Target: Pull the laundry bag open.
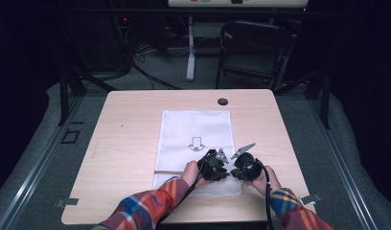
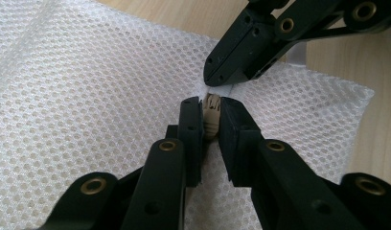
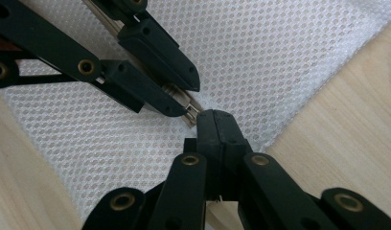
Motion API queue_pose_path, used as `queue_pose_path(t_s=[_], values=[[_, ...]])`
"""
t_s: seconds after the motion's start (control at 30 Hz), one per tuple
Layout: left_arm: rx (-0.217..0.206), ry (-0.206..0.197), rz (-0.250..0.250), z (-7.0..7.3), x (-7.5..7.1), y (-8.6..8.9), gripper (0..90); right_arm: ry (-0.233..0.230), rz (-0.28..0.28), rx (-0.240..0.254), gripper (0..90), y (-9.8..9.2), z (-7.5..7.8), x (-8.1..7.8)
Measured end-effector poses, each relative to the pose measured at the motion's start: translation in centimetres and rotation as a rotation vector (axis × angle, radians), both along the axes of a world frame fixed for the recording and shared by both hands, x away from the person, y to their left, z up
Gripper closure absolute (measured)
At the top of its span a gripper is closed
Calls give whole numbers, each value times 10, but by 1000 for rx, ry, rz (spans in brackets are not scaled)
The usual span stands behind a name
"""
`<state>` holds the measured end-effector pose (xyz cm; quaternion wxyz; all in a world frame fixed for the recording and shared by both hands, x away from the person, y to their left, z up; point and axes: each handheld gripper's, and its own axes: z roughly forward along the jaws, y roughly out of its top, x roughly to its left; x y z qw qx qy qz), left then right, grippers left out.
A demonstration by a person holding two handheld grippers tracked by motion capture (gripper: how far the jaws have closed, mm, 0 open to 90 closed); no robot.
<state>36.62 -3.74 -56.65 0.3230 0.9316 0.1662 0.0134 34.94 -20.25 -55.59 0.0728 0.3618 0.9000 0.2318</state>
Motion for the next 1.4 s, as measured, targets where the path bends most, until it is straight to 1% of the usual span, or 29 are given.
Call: queue_pose_path(t_s=[0.07,0.17,0.2,0.27,0.3,0.33,0.47,0.53,0.57,0.6,0.67,0.73,0.77,0.83,0.9,0.93,0.97,1.0,1.03,1.07,1.1,1.13,1.2,1.27,1.3,1.33,1.37,1.4], values=[[0,2,1,0,0,0,806,0,0,-3,900,0,0,0],[-3,10,7,0,0,1,808,-3,-3,9,900,1,-1,0],[-7,6,6,0,0,1,808,8,-3,-4,900,0,0,0],[-11,12,12,1,0,3,810,14,-21,10,900,-1,0,0],[-13,11,11,1,0,3,810,13,-40,31,900,-1,-1,0],[-8,12,11,1,0,3,810,23,-28,31,900,-2,-1,1],[-14,10,9,0,0,3,811,20,-33,25,900,-3,-1,0],[-13,12,6,0,0,4,811,17,-35,12,900,-2,0,0],[-16,15,6,0,0,5,811,27,-39,23,900,-2,0,0],[-7,10,5,1,0,5,811,21,-47,17,900,-3,-1,0],[-8,13,3,1,-1,5,811,33,-43,26,900,-4,0,1],[-7,9,2,1,-1,5,811,32,-49,32,900,-4,-1,0],[-7,11,2,1,-1,5,812,33,-48,24,900,-4,0,0],[-5,10,0,1,-1,5,812,31,-61,38,900,-3,-1,0],[-5,6,-2,1,-1,4,812,31,-59,31,900,-4,-1,0],[1,7,0,2,-1,5,812,32,-51,29,900,-5,-1,1],[0,3,0,1,-1,6,812,32,-57,35,900,-5,-1,0],[1,2,1,2,1,9,812,29,-62,31,900,-5,-1,0],[2,7,11,3,2,12,812,31,-64,33,900,-5,-1,0],[7,14,9,3,3,17,811,29,-66,30,900,-5,-1,0],[4,18,14,3,4,20,811,22,-87,55,900,-3,-3,-1],[-5,33,11,3,5,23,810,29,-65,32,900,-5,-1,0],[-9,37,8,2,5,24,809,32,-61,31,900,-4,-1,1],[-3,39,9,1,5,23,808,35,-57,29,900,-3,0,1],[-5,31,6,0,4,22,808,35,-52,31,900,-4,0,1],[0,33,4,0,4,22,807,30,-43,34,900,-4,0,1],[-9,41,6,0,5,22,807,28,-41,34,900,-4,1,2],[-9,41,6,0,5,22,807,28,-41,34,900,-4,1,2]])
